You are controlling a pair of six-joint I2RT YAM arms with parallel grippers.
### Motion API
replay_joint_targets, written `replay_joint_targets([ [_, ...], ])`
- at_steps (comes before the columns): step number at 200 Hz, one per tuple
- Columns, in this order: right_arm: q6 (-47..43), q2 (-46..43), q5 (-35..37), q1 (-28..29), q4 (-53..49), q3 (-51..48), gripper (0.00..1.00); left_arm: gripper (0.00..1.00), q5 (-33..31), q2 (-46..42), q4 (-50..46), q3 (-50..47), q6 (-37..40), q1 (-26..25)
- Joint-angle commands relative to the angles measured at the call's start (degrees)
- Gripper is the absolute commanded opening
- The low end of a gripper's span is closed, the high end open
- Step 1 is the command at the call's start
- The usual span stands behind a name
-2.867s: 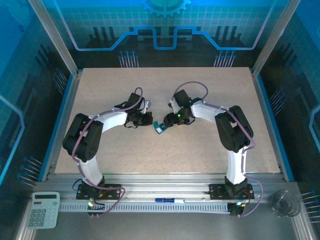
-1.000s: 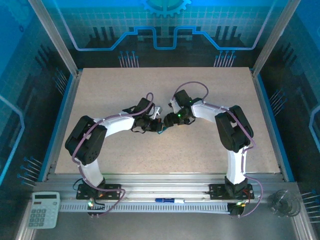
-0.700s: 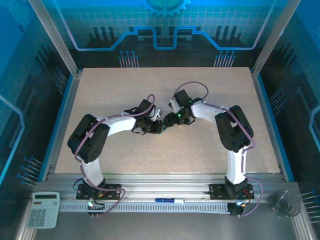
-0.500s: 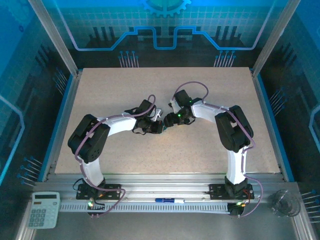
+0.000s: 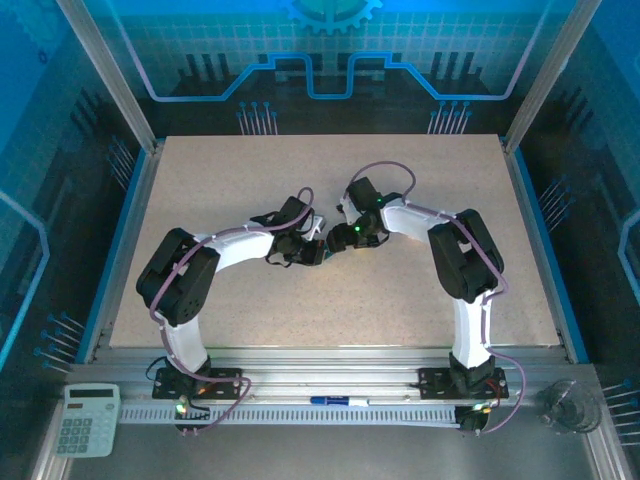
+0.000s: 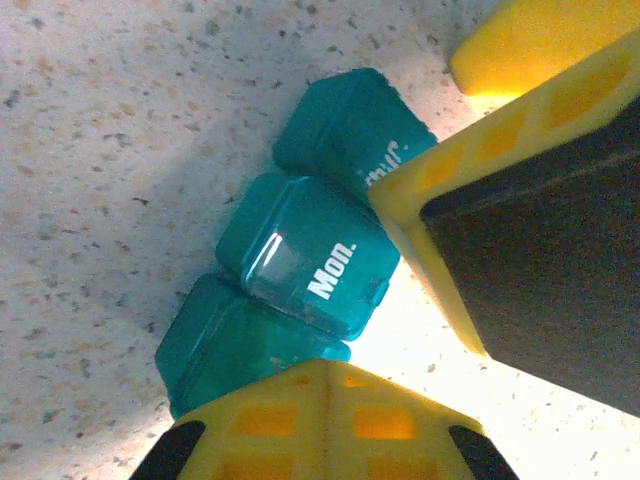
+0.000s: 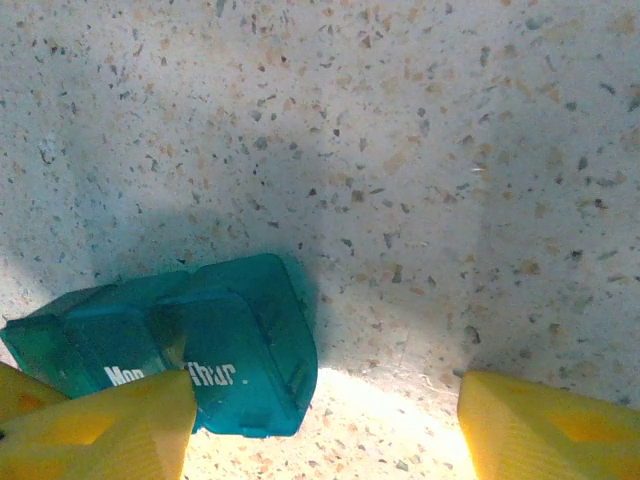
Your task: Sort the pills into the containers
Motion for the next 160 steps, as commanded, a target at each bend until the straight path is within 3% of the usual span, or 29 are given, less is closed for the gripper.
replay_joint_targets([
  [1, 0.5, 2.8, -0.6, -0.6, -0.8, 1.9, 0.71, 0.0, -2.7, 0.9, -4.0, 2.1, 2.5, -0.1],
  [160, 1.0, 6.4, -1.4, -0.3, -3.3, 5.7, 0.71, 0.0, -5.4, 3.3, -7.0, 4.0, 5.9, 0.0],
])
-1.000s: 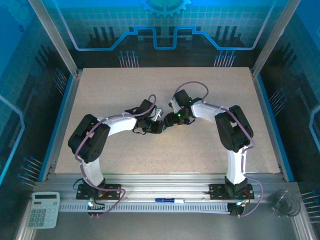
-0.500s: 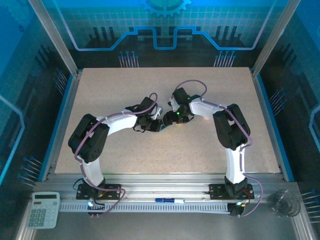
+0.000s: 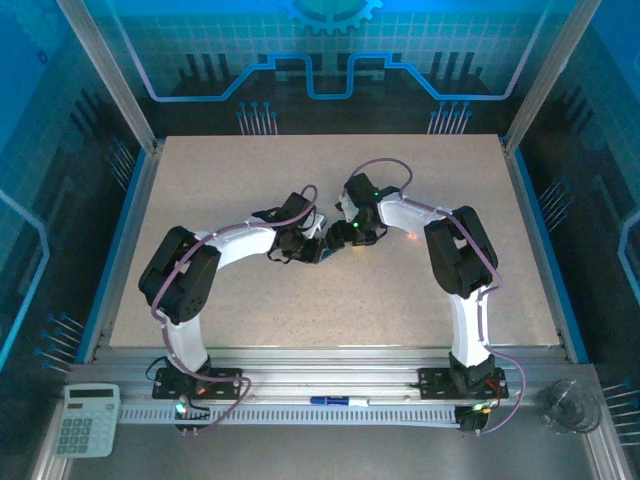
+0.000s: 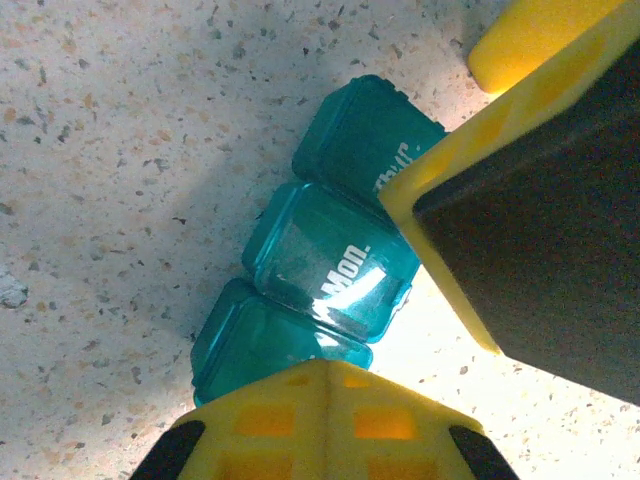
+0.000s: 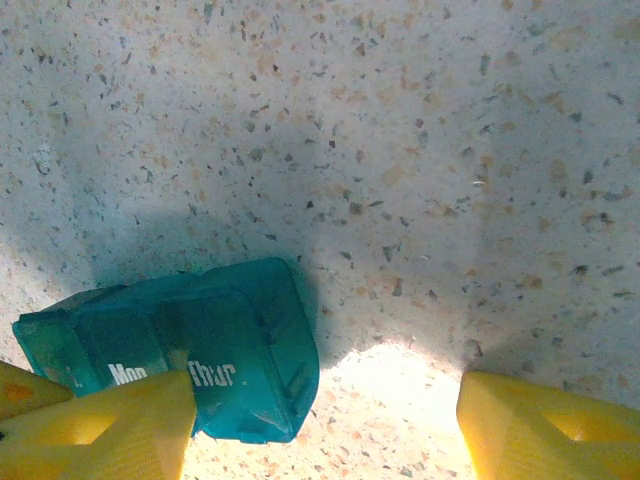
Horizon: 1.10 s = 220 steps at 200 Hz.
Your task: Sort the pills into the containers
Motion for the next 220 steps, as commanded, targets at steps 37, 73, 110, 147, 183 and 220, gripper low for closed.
replay_joint_targets([
  [37, 1.3, 4.6, -0.1, 0.2, 0.3, 2.1, 0.7, 0.0, -4.3, 3.1, -4.8, 1.0, 2.1, -0.2],
  [73, 2.0, 5.6, 0.3, 0.2, -0.8, 2.9, 0.7, 0.0, -6.5, 4.0, -6.3, 1.1, 2.7, -0.6],
  [110, 2.7, 6.5, 0.1, 0.2, -1.4, 3.4, 0.7, 0.0, -9.1, 4.6, -8.0, 1.3, 3.7, -1.3],
  [147, 3.6, 6.9, -0.4, 0.2, -1.4, 3.6, 0.7, 0.0, -11.3, 5.0, -9.2, 1.6, 4.6, -2.3],
  [183, 4.1, 6.9, -0.7, 0.2, -1.3, 3.5, 0.7, 0.0, -11.5, 6.4, -9.1, 0.2, 4.4, -3.1],
  [220, 4.4, 7.0, -1.0, 0.1, -1.3, 3.4, 0.7, 0.0, -10.9, 6.8, -8.2, -0.7, 3.9, -3.3],
])
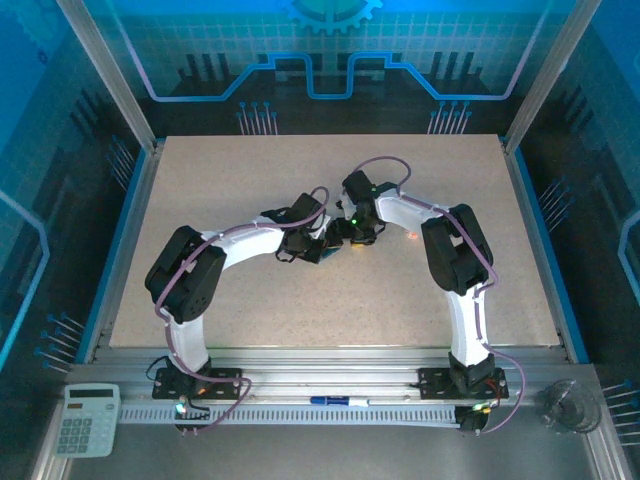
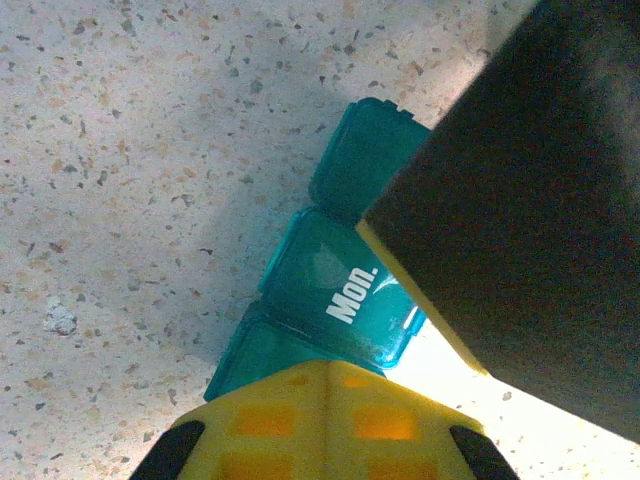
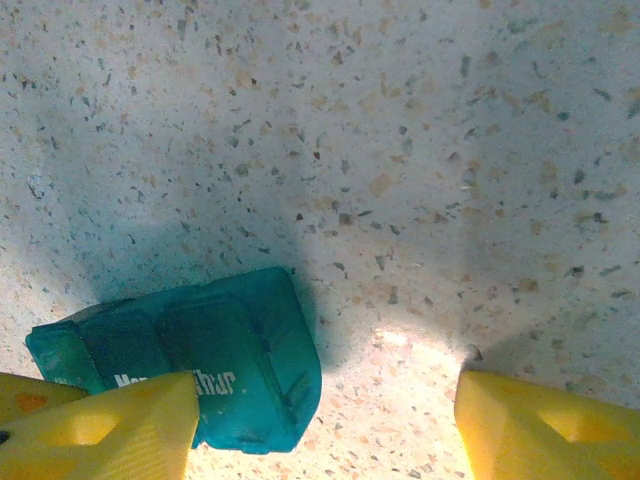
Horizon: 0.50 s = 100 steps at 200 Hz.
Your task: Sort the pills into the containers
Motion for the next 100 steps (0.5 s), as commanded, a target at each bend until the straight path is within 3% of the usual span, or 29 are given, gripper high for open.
replay_joint_targets([
  [1, 1.0, 4.7, -0.8, 0.1, 2.5, -0.4, 0.7, 0.0, -2.3, 4.9, -5.8, -3.5, 0.7, -0.5],
  [100, 1.2, 5.0, -0.7, 0.1, 2.1, -0.1, 0.7, 0.0, -0.2, -1.3, -5.8, -4.0, 0.9, -1.8],
])
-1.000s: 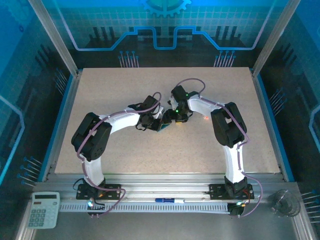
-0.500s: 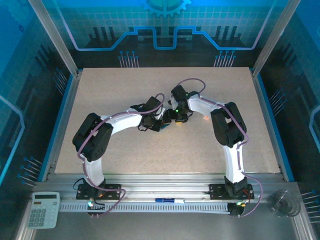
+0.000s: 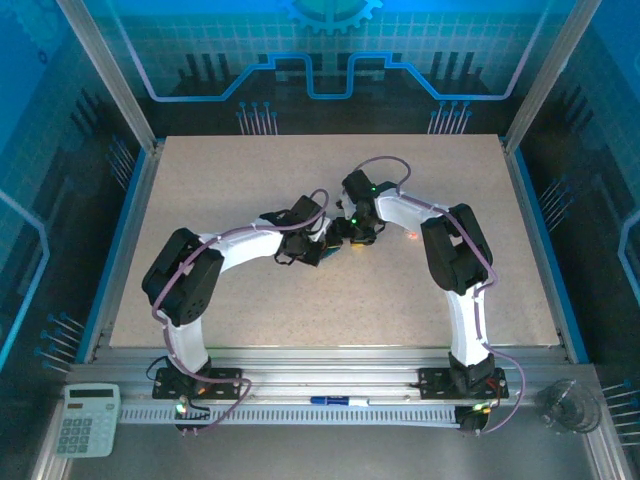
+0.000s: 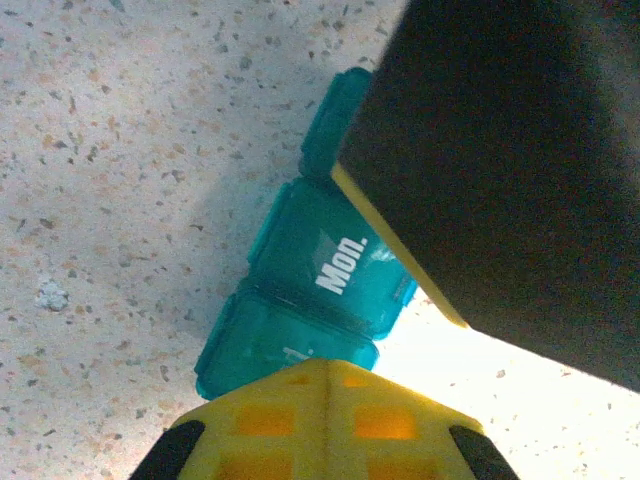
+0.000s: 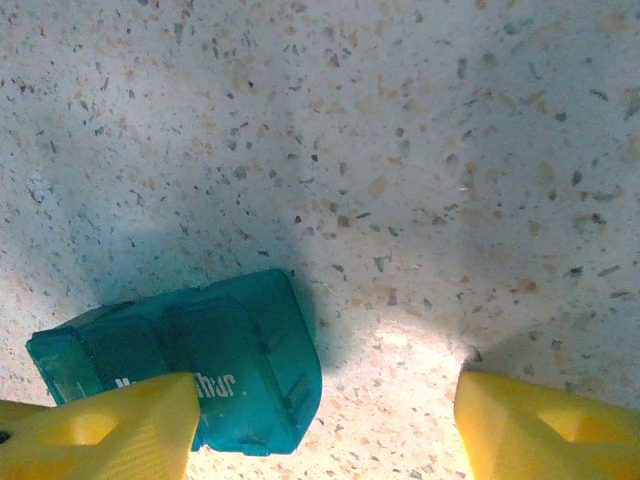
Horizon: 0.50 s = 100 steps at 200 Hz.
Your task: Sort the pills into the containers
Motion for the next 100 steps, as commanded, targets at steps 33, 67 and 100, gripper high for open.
replay_joint_targets([
  [33, 0.8, 4.8, -0.7, 0.1, 2.6, -0.7, 0.7, 0.0, -0.7, 1.3, -5.7, -2.7, 0.6, -1.1],
  [67, 0.8, 4.8, -0.7, 0.2, 2.7, -0.8, 0.69, 0.0, -1.7, 2.3, -5.6, -2.7, 0.4, -1.2],
  [100, 0.7, 5.0, -1.0, 0.1, 2.7, -0.6, 0.7, 0.0, -1.4, 2.0, -5.0, -2.1, 0.3, -1.2],
])
